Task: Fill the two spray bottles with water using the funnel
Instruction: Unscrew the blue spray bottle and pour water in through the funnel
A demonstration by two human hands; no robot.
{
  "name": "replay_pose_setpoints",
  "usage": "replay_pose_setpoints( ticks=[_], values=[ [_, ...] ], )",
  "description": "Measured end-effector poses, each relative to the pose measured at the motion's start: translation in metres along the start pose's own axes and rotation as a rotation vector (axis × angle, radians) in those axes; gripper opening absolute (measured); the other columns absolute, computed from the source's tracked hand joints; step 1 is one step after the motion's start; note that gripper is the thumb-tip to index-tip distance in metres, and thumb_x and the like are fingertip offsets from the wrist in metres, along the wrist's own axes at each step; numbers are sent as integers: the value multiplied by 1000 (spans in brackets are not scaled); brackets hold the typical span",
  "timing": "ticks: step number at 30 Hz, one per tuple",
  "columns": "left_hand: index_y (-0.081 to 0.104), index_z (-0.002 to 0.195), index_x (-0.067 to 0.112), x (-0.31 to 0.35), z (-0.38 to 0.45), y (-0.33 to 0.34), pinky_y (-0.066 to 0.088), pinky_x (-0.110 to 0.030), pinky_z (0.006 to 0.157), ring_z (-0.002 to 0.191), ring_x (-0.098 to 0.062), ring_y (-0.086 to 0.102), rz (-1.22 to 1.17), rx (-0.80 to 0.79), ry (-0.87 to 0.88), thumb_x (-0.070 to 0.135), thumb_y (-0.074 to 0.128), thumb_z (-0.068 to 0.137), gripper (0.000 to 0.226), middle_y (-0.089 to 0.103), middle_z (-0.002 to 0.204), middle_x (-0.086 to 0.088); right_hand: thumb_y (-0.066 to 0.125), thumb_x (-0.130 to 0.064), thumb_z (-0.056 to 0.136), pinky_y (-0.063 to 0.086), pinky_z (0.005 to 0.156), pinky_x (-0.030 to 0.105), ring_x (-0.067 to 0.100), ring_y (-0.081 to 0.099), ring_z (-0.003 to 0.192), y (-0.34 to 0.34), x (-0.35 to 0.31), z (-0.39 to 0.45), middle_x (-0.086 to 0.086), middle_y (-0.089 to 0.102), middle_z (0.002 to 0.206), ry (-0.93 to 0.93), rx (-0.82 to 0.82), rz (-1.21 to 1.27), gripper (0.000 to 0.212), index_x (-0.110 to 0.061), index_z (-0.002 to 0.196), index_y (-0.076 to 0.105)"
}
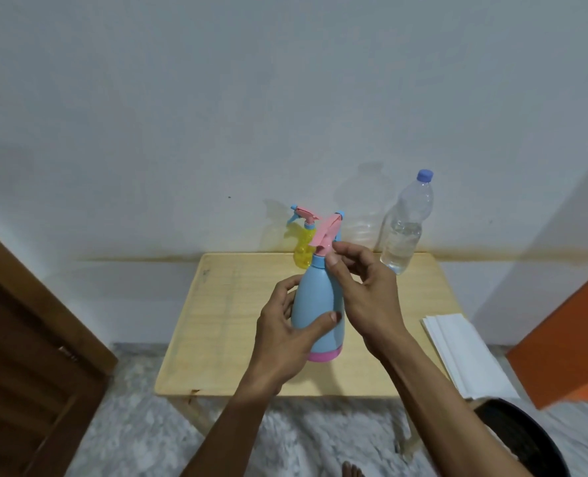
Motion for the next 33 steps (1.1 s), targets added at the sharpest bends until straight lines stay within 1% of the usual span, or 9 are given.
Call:
replay_pose_setpoints(
  ticks=[3, 6, 11, 16, 20, 24, 27, 29, 33],
  values=[
    [55, 124, 44, -1, 1, 0, 62, -34, 81, 108, -8, 67, 33, 20, 14, 36, 92, 67, 68, 67, 120, 11, 76, -36, 89, 57, 84, 36, 1, 66, 96, 0, -3, -1, -14, 74, 98, -40, 20, -111, 19, -26, 105, 73],
    [54, 127, 44, 0, 0, 1, 61, -31, 82, 108, -3, 65, 83, 31, 41, 35, 92, 68, 71, 66, 120, 15, 85, -42, 77, 57, 81, 34, 2, 64, 94, -2, -4, 0, -17, 73, 94, -35, 54, -195, 29, -30, 100, 73],
    [55, 122, 43, -5, -2, 2, 60, -31, 83, 105, 3, 63, 115, 55, 34, 30, 92, 69, 66, 64, 117, 20, 79, -36, 85, 57, 84, 43, 4, 66, 95, -3, -1, -2, -12, 73, 96, -37, 61, -249, 28, -24, 110, 73],
    [53, 124, 40, -12, -7, 3, 59, -25, 82, 103, 9, 60, 136, 48, 35, 25, 91, 72, 66, 62, 117, 22, 84, -39, 79, 57, 77, 32, 2, 63, 90, -6, 6, -12, -13, 72, 94, -20, 108, -279, 31, -24, 103, 73],
    [55, 120, 42, -24, -12, 1, 58, -25, 83, 102, 10, 59, 135, 55, 11, 30, 93, 69, 64, 62, 115, 23, 78, -37, 86, 57, 78, 39, 8, 65, 92, -5, 4, -12, -8, 73, 94, -49, 129, -269, 24, -22, 104, 74],
    [55, 121, 40, -33, -12, -9, 57, -25, 85, 103, 9, 58, 125, 72, 11, 29, 93, 69, 65, 62, 119, 21, 77, -30, 89, 53, 77, 25, 6, 65, 88, -7, -11, -3, -7, 73, 91, -81, 167, -158, 18, -21, 104, 74],
    [57, 123, 39, -42, -8, -18, 57, -33, 90, 111, 4, 57, 126, 83, 16, 31, 93, 69, 66, 60, 123, 22, 76, -23, 90, 54, 80, 20, 0, 66, 81, -14, -22, 5, -13, 71, 82, -98, 231, -23, 10, -30, 93, 70],
    [57, 124, 40, -50, -4, -25, 55, -38, 94, 117, 0, 54, 144, 107, 19, 35, 93, 67, 67, 59, 126, 19, 75, -23, 91, 55, 79, 25, 2, 62, 79, -21, -24, 14, -9, 67, 81, -75, 276, 56, 9, -29, 92, 69],
    [58, 126, 39, -66, 9, -40, 53, -45, 96, 119, -5, 54, 173, 164, 19, 39, 90, 67, 68, 59, 126, 18, 72, -25, 94, 56, 72, 31, 10, 58, 83, -41, -18, 34, -2, 66, 90, -33, 376, 151, 7, -22, 101, 70]
  ],
)
Point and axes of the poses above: each hand's wrist, its own z-axis towards the middle knuckle, its own y-axis out of the palm, x = y × z, the point moved 8 cm from there along z, towards the middle knuckle
